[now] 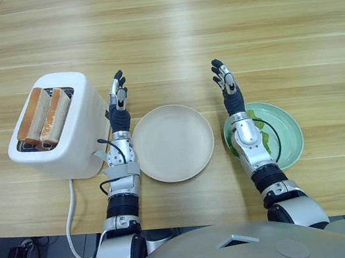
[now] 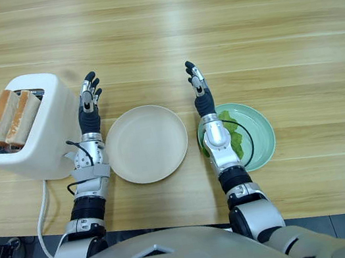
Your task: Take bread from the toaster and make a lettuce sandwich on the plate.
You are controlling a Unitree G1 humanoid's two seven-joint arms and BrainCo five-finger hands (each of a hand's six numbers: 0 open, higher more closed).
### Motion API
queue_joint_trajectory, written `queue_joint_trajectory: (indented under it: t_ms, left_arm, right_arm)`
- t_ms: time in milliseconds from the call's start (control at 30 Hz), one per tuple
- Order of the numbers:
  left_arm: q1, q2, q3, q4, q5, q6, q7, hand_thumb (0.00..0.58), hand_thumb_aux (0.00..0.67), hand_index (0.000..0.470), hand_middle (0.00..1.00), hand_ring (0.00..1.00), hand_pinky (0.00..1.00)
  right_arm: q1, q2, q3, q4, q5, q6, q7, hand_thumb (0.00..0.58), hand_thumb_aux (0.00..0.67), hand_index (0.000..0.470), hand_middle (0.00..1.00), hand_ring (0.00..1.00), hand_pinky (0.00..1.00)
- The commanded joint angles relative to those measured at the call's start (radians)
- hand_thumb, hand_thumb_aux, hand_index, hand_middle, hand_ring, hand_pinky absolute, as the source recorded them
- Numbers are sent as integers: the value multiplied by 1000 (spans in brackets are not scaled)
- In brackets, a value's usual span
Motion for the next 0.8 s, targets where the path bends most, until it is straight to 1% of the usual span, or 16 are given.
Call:
queue_joint_trajectory:
  t_ms: [33,367,433,500,600,667,733,800]
  left_arm:
    - [6,3,-4,19,4,3,1,0,0,0,0,0,0]
    - [7,2,-5,18,6,4,1,0,0,0,0,0,0]
    - [15,13,-14,-8,40,8,17,0,0,0,0,0,0]
    - [53,30,-38,-132,108,26,29,0,0,0,0,0,0]
    - [144,63,-78,-483,147,98,-31,0,0,0,0,0,0]
    - [193,102,-64,-717,178,163,-67,0,0,0,0,0,0]
    - [227,171,33,-921,205,234,-95,0,0,0,0,0,0]
    - [244,233,166,-1028,206,290,-93,0,0,0,0,0,0]
  right_arm:
    - [6,0,3,1,-3,6,-2,0,0,0,0,0,0]
    - [8,2,4,1,-3,7,-1,0,0,0,0,0,0]
    - [7,4,4,4,-4,6,-4,0,0,0,0,0,0]
    - [4,7,5,8,-6,4,-6,0,0,0,0,0,0]
    - [3,10,5,14,-8,1,-13,0,0,0,0,0,0]
    - [1,12,5,20,-9,-1,-21,0,0,0,0,0,0]
    - [-4,17,5,30,-8,-3,-27,0,0,0,0,0,0]
    - [-11,21,7,41,-8,-5,-30,0,0,0,0,0,0]
